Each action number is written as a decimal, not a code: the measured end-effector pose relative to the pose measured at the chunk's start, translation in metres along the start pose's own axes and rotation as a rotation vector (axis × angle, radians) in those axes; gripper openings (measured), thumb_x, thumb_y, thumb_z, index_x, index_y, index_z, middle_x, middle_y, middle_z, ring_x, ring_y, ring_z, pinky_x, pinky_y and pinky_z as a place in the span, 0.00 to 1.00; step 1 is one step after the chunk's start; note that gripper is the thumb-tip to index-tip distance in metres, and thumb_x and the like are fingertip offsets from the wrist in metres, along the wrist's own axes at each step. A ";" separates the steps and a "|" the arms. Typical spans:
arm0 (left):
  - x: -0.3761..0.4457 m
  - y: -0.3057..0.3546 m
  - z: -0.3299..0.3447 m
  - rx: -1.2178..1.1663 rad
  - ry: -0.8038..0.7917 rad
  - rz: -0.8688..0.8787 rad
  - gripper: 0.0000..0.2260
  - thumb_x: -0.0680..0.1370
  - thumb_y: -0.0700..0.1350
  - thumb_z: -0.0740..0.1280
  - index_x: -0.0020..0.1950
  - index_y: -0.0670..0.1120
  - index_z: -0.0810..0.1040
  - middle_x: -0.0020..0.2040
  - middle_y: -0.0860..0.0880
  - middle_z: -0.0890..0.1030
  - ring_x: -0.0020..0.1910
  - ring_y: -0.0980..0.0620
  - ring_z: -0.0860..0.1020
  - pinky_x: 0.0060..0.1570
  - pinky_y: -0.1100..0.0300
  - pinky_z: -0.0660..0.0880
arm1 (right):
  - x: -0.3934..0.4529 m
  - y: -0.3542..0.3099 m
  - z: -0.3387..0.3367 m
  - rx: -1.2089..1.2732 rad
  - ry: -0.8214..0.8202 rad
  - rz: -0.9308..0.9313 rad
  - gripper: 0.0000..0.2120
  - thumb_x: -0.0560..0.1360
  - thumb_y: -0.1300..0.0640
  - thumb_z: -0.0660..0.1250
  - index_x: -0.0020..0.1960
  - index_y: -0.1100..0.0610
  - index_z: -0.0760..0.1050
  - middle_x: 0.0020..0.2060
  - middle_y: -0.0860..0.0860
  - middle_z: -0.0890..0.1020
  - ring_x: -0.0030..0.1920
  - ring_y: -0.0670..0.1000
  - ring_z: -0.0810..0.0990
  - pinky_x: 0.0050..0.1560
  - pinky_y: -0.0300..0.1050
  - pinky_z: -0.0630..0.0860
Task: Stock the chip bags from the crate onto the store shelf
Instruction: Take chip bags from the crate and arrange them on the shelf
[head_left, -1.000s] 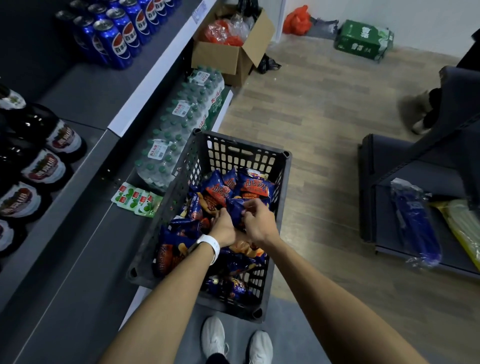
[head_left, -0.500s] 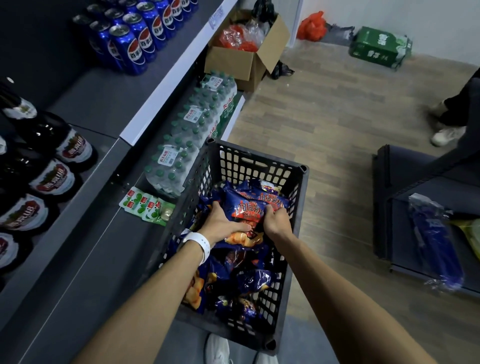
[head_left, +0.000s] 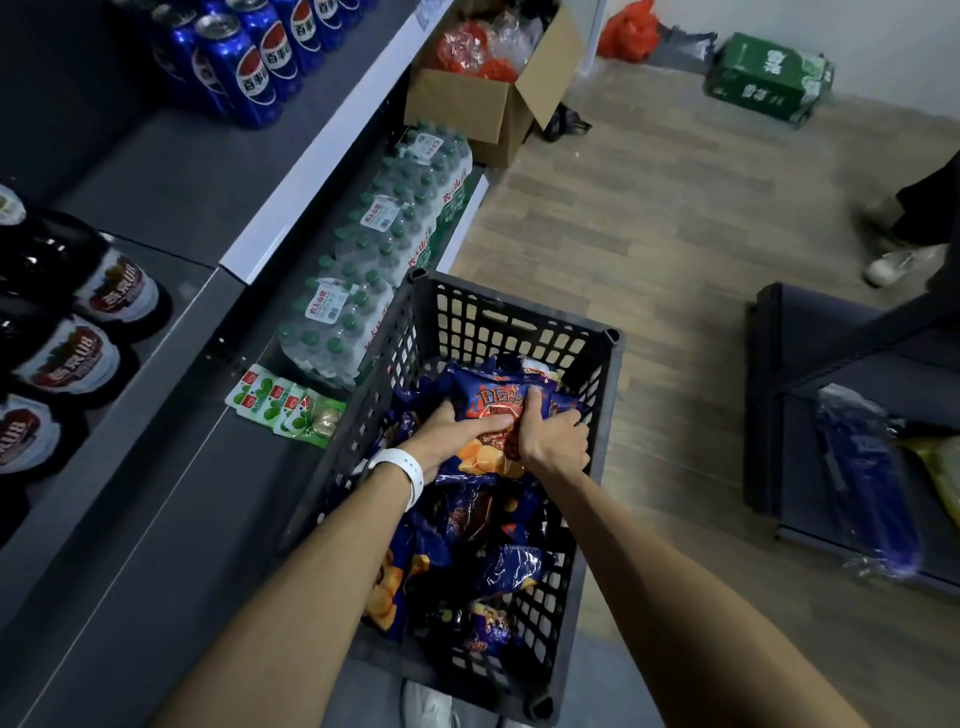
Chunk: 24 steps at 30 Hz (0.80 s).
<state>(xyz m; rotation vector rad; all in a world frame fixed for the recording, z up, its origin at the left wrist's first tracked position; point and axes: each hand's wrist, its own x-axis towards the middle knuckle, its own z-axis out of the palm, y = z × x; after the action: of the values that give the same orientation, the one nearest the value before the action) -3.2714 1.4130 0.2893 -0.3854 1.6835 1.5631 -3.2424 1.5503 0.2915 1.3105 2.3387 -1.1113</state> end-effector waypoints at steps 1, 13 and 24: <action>0.000 0.001 0.002 -0.012 -0.016 -0.001 0.35 0.64 0.52 0.81 0.67 0.48 0.70 0.57 0.47 0.82 0.53 0.48 0.83 0.57 0.49 0.79 | 0.001 0.002 -0.001 0.050 -0.006 -0.007 0.39 0.79 0.32 0.52 0.74 0.64 0.61 0.71 0.64 0.68 0.70 0.63 0.68 0.71 0.57 0.65; 0.021 0.006 0.020 0.118 -0.135 -0.087 0.40 0.60 0.71 0.75 0.67 0.55 0.73 0.63 0.51 0.80 0.62 0.48 0.77 0.69 0.46 0.68 | 0.016 0.018 -0.014 0.547 -0.338 0.132 0.59 0.58 0.20 0.64 0.78 0.54 0.57 0.66 0.54 0.75 0.61 0.56 0.78 0.64 0.59 0.75; -0.004 0.038 0.026 0.236 -0.112 -0.010 0.41 0.59 0.77 0.69 0.65 0.56 0.76 0.57 0.52 0.83 0.57 0.50 0.81 0.66 0.49 0.71 | 0.016 0.021 -0.026 0.621 -0.409 0.089 0.55 0.57 0.15 0.62 0.73 0.50 0.69 0.62 0.55 0.81 0.58 0.57 0.83 0.61 0.61 0.78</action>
<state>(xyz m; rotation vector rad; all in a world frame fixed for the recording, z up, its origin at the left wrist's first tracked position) -3.2864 1.4433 0.3208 -0.1809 1.7507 1.3348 -3.2305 1.5858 0.2897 1.1842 1.6818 -1.9548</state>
